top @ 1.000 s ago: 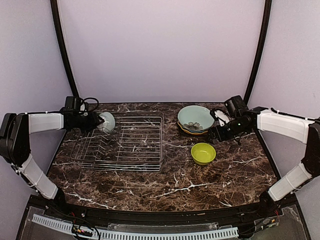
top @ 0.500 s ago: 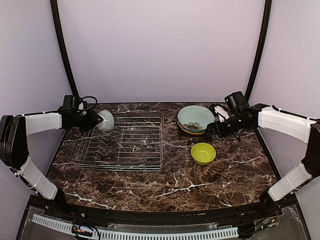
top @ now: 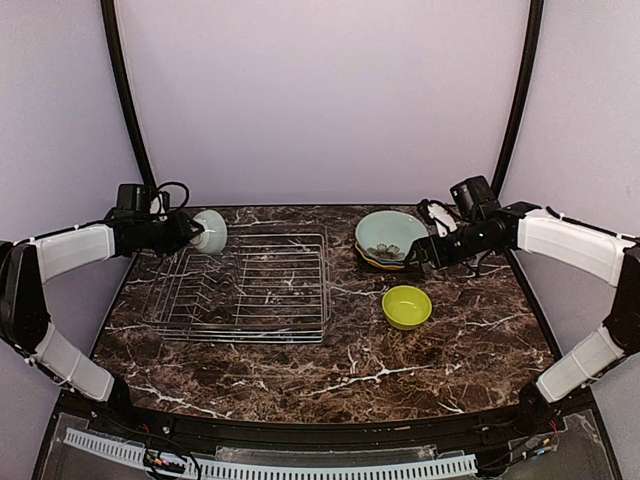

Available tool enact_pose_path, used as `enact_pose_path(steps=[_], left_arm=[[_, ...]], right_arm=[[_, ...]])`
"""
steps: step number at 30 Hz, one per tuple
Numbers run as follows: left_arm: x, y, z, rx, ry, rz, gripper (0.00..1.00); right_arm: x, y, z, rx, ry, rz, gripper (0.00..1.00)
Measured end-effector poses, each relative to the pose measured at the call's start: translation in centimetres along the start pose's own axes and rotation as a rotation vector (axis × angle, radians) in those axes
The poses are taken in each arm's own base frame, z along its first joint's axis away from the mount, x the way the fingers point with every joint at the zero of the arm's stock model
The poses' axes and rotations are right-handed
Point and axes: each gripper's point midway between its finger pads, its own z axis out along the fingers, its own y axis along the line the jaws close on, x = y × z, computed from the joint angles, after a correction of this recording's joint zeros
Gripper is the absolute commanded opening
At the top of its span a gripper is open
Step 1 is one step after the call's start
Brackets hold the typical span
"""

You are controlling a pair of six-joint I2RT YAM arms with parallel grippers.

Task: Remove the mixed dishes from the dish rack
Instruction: Grab the bowl from the dish rack, then pass from the left arm to the right

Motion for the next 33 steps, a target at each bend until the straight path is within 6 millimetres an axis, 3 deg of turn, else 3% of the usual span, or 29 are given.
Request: enact_pose_path(steps=[8, 16, 20, 26, 33], left_arm=[[-0.3, -3.0, -2.5, 0.111, -0.013, 0.039, 0.13], [1.4, -7.3, -5.3, 0.283, -0.003, 0.129, 0.13], [3.4, -10.4, -5.6, 0.389, 0.04, 0.186, 0.13], [6.5, -15.3, -6.3, 0.543, 0.094, 0.256, 0.12], [8.4, -18.3, -6.8, 0.651, 0.128, 0.288, 0.12]], right_arm=[[-2.0, 1.7, -0.7, -0.085, -0.065, -0.018, 0.84], [-5.0, 5.7, -2.1, -0.315, -0.181, -0.035, 0.73], [-7.3, 8.7, -3.7, -0.457, -0.258, -0.058, 0.69], [-10.4, 15.2, -5.4, -0.678, -0.327, -0.141, 0.65], [-11.9, 20.6, -5.4, -0.871, -0.325, -0.181, 0.6]])
